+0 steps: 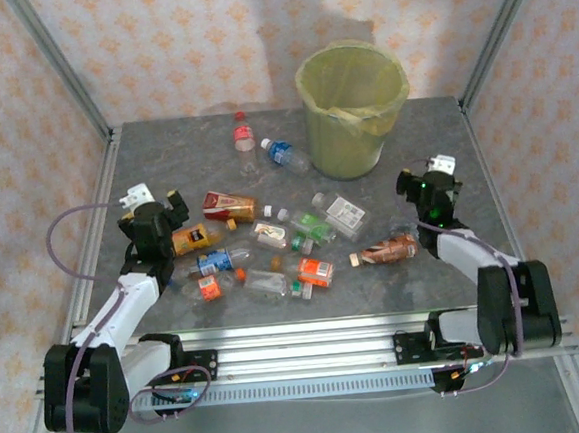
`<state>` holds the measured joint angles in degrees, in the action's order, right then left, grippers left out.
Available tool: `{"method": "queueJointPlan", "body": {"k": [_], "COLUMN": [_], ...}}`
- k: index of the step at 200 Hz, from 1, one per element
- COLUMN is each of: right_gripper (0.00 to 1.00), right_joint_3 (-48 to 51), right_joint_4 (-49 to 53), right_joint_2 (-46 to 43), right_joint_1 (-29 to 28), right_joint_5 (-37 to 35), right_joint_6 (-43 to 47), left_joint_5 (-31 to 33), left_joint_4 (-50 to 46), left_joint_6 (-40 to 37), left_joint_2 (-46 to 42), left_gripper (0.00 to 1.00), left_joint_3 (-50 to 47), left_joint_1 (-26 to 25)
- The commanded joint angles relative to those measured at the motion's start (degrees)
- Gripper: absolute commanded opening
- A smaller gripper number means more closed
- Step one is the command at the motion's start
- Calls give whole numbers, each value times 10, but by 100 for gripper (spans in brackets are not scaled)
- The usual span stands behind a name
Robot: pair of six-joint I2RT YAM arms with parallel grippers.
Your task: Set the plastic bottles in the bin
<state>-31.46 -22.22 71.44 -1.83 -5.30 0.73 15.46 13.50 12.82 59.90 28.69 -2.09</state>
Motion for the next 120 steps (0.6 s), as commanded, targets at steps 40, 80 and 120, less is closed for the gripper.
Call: {"method": "queueJointPlan", "body": {"k": [40, 80, 120], "right_gripper": [99, 99, 99], "right_joint_3": [-166, -225, -255], "right_joint_4": [450, 662, 772], "right_joint_2": [-92, -104, -131], "right_joint_1": [-1, -1, -1], "right_joint_5": [-133, -115, -74], "right_joint_6": [-209, -330, -381], "left_joint_5": [-8, -16, -19], "left_joint_4": [-105, -136, -150], "left_joint_6": [48, 52, 54], "left_joint_2": [-45, -59, -65], "left_gripper": [100, 100, 100], "left_joint_3": [51, 68, 75], "left_joint_1": [5, 5, 5]}}
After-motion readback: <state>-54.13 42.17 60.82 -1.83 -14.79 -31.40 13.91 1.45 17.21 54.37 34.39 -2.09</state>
